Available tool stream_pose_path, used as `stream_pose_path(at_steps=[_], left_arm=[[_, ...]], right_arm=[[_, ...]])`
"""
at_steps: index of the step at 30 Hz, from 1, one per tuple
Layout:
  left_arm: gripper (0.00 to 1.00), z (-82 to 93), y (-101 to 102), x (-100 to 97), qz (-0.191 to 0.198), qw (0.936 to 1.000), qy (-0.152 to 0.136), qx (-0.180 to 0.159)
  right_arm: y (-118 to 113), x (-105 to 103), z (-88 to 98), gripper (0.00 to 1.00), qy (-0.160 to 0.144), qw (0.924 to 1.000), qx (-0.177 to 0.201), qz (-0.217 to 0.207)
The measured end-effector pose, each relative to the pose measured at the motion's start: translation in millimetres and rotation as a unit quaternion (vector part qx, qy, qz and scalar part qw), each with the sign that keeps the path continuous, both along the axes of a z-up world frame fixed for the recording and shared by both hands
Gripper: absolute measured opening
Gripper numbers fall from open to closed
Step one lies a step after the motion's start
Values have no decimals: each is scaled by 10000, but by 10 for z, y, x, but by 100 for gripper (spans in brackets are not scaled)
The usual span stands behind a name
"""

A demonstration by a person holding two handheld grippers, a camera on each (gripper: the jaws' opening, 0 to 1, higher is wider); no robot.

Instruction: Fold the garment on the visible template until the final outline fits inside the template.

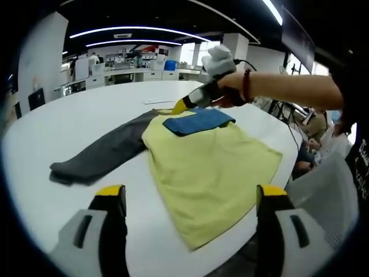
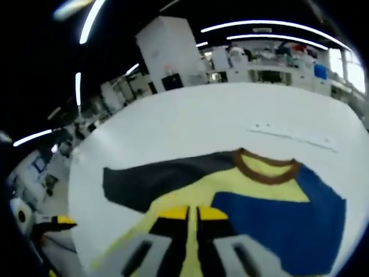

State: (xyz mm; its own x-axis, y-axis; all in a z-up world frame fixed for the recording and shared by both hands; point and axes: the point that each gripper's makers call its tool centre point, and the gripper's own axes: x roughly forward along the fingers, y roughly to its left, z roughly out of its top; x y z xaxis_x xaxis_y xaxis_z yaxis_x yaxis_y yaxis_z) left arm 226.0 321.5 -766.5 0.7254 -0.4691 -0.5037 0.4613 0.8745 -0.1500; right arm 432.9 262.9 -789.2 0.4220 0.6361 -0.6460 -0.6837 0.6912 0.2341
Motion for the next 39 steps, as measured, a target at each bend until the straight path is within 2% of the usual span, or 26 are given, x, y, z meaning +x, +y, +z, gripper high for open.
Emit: stream_pose_path(at_steps=[4, 7, 12, 18, 19, 21, 25, 31, 39], left_arm=[[91, -4, -27, 13, -19, 10000, 10, -8], [91, -4, -41, 23, -34, 10000, 5, -23], [91, -19, -38, 17, -40, 10000, 32, -10], [90, -32, -13, 17, -9, 10000, 54, -13], [90, -31, -9, 18, 3, 10000, 53, -19], [90, -31, 4, 15, 20, 10000, 56, -21], [90, -36, 9, 9, 26, 10000, 66, 3], [90, -42, 12, 13, 37, 10000, 64, -11], [90, -33, 4, 23, 10, 10000, 42, -20]], right_arm=[[8, -55, -175, 16, -90, 9989, -345, 303], [-15, -92, -264, 19, -178, 9965, -653, 481], [-37, -128, -418, 17, -157, 9940, -897, 613], [-134, -150, -566, 7, -72, 9918, -1151, 549], [-128, -113, -551, 5, -100, 9943, -997, 370], [-159, -92, -556, 1, -72, 9944, -1000, 335], [-142, -77, -535, 0, -44, 9954, -920, 267], [-40, 12, -315, 0, -426, 9959, -751, 264], [135, 149, -60, 0, -697, 9962, -443, 273]])
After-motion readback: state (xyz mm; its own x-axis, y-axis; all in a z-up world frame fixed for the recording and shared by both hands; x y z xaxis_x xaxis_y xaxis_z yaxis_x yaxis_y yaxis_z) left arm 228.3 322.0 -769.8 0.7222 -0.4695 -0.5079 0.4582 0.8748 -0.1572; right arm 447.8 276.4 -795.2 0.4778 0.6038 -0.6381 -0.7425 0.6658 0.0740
